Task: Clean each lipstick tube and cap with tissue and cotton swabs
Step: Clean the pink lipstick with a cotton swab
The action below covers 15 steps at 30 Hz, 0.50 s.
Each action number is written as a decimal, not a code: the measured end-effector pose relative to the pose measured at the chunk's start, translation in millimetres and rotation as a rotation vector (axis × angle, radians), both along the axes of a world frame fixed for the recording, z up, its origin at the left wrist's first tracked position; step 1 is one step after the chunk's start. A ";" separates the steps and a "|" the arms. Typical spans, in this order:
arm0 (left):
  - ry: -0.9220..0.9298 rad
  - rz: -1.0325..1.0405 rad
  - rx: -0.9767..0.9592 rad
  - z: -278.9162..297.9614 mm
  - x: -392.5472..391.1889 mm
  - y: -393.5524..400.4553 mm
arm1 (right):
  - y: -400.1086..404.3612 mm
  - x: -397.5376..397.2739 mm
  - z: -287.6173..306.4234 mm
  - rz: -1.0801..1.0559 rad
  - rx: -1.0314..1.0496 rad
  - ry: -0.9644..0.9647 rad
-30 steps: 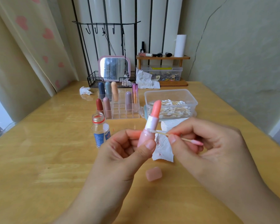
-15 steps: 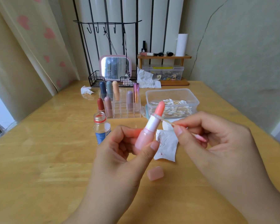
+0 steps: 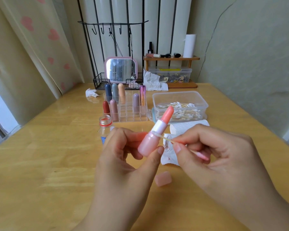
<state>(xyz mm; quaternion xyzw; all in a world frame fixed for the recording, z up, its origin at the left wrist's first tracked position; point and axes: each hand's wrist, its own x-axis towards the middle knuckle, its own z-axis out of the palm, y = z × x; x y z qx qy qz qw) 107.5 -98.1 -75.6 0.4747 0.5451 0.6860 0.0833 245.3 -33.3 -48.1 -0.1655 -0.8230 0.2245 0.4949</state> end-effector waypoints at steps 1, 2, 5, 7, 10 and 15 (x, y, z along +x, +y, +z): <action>0.031 0.017 0.008 -0.3 -0.2 -0.2 | 1.1 0.6 -0.1 -0.004 -0.019 0.025; 0.066 0.036 0.016 -0.4 -0.3 -0.4 | 2.9 1.6 -0.1 -0.023 -0.026 0.046; 0.174 0.087 0.041 -0.6 0.1 -1.0 | 5.0 1.7 0.3 -0.057 -0.033 0.069; 0.233 0.116 0.061 -1.1 -0.1 -1.1 | 1.8 0.3 0.4 -0.003 -0.042 0.038; 0.294 0.151 0.087 -1.7 -0.8 -1.6 | -3.1 -1.4 1.4 -0.024 0.025 -0.015; 0.415 0.232 0.093 -0.8 -1.9 -3.2 | -0.6 -0.9 0.9 -0.021 -0.103 0.122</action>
